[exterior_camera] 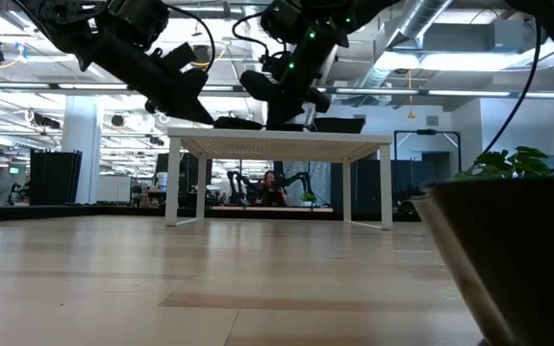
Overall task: Pick & Place Mini shaped plates
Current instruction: Stack the leaf-shaped plate on top of the leaf-shaped plate on the shelf
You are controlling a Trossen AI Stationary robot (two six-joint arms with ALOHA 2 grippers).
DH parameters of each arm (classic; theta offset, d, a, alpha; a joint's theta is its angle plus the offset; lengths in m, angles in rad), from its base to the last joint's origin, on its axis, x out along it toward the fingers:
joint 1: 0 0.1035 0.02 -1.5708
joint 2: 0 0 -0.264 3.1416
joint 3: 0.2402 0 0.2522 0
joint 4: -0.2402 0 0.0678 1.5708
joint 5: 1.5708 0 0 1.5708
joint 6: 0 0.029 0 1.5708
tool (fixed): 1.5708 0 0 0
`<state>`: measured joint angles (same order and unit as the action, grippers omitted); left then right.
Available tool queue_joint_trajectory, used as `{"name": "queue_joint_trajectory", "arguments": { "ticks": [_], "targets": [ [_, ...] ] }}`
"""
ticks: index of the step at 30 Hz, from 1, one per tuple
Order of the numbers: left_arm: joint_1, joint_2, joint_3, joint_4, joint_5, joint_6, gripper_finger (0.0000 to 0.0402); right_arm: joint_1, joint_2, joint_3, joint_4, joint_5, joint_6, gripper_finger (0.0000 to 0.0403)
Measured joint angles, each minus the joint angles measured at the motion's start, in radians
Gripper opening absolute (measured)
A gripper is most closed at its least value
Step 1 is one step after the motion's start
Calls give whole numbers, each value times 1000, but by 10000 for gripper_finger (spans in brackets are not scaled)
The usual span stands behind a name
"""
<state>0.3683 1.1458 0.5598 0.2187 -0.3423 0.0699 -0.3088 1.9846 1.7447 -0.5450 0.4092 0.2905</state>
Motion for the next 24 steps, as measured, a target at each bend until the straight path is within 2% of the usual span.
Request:
{"name": "queue_joint_trajectory", "arguments": {
  "ticks": [3, 11, 14, 18, 24],
  "targets": [
    [1, 1, 0, 0, 12, -5, 5, 1, 0, 0, 0, -20, 15, 0],
    [0, 9, 0, 10, 129, -8, 5, 1, 0, 0, 2, -70, 18, 0],
    [0, 24, 0, 7, 94, 0, 4, 2, 0, 0, -2, -69, 18, 0],
    [1, 9, 0, 8, -20, 2, 4, 2, 0, 0, 0, -68, 18, 0],
    [5, -7, 0, 13, -54, 0, 4, 0, 0, 0, -16, -68, 18, 0]
  ]
}}
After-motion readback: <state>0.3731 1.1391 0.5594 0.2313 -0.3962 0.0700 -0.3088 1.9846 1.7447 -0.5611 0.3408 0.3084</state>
